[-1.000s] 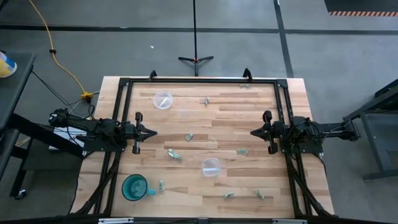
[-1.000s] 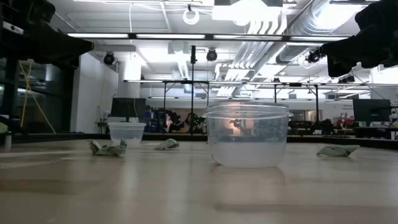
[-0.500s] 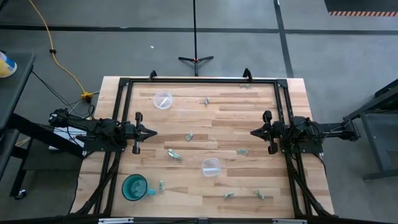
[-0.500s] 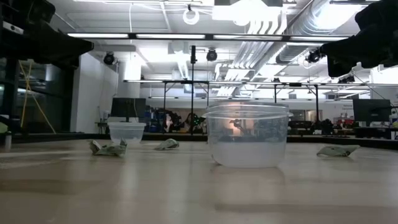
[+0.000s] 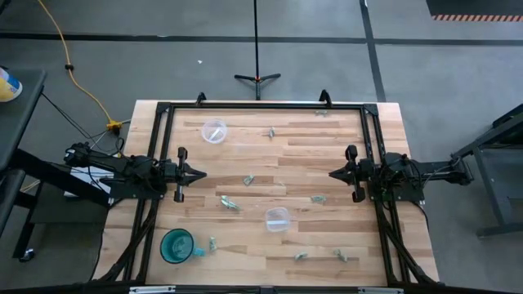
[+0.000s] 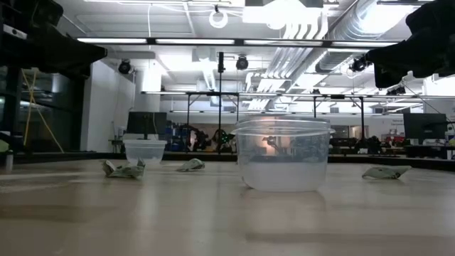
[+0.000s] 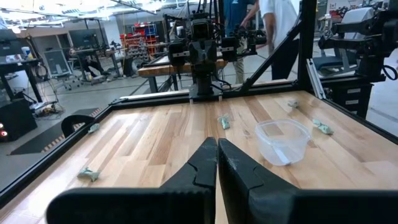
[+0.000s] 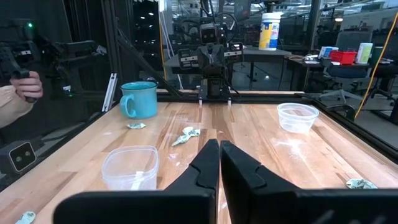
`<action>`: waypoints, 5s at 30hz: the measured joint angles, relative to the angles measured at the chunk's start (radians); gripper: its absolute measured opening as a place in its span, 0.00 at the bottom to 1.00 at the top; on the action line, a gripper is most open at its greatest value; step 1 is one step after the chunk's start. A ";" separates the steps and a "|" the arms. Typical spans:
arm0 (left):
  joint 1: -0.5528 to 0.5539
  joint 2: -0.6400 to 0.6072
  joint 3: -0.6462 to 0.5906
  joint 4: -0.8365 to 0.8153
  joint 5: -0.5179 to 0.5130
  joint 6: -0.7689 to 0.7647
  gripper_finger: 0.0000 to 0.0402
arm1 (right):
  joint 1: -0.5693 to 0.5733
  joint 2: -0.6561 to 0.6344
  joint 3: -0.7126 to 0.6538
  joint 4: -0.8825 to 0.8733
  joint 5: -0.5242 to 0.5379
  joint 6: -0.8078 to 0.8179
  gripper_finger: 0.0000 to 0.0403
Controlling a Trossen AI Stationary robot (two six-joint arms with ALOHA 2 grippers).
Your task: Pick and place Stevia / Truvia into bins
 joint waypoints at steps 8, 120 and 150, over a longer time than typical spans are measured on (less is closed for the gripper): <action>0.000 0.000 0.000 -0.001 0.000 0.000 0.12 | 0.000 0.000 0.000 0.008 0.000 0.199 0.02; 0.000 0.000 0.000 0.001 -0.006 -0.052 0.12 | -1.003 1.789 0.807 0.005 0.239 0.327 0.15; 0.000 0.000 0.000 0.001 -0.010 -0.052 0.12 | -0.509 1.568 0.806 0.192 -0.257 0.103 0.00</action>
